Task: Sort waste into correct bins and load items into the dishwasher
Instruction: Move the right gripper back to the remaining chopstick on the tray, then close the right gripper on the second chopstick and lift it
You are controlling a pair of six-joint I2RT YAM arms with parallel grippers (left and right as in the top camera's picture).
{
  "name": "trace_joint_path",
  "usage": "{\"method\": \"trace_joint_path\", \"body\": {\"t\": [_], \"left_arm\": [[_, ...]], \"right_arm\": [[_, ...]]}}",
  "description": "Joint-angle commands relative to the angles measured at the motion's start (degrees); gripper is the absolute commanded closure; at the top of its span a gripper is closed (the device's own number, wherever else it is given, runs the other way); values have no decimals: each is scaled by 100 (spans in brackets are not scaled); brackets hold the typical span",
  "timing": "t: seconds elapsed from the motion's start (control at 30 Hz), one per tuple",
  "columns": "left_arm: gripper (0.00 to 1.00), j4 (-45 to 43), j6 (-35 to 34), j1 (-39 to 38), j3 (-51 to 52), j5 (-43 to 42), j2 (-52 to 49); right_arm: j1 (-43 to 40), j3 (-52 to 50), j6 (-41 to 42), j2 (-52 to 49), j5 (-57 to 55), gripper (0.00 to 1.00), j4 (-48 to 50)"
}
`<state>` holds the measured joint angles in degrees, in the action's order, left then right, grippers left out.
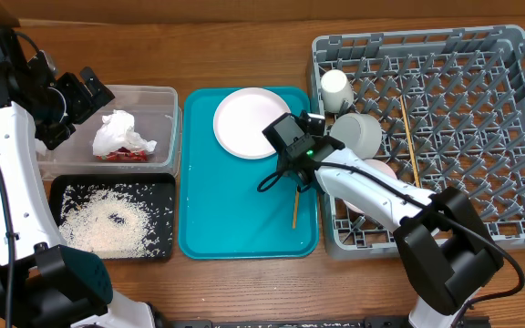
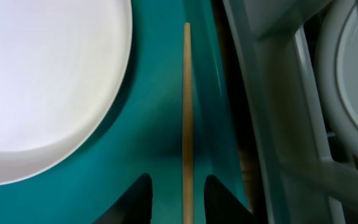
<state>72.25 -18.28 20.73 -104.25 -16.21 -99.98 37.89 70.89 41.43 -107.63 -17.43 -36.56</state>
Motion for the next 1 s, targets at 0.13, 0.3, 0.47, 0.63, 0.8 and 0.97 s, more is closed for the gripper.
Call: {"method": "trace_joint_path", "body": {"t": [0.13, 0.3, 0.47, 0.63, 0.8, 0.97], "left_arm": [[0, -9, -57, -17, -101, 31, 74], [0, -9, -57, -17, -101, 31, 74], [0, -9, -57, -17, -101, 31, 74], [0, -9, -57, -17, -101, 31, 74], [0, -9, -57, -17, -101, 31, 74], [0, -9, -57, -17, -101, 31, 74]], "right_arm": [[-7, -44, 61, -17, -146, 71, 133], [-7, -44, 61, -402, -142, 71, 223], [-35, -44, 68, -522, -138, 71, 256], [-35, -44, 223, -533, 125, 71, 267], [-33, -44, 234, -533, 879, 71, 291], [-35, -44, 232, -533, 962, 72, 332]]}}
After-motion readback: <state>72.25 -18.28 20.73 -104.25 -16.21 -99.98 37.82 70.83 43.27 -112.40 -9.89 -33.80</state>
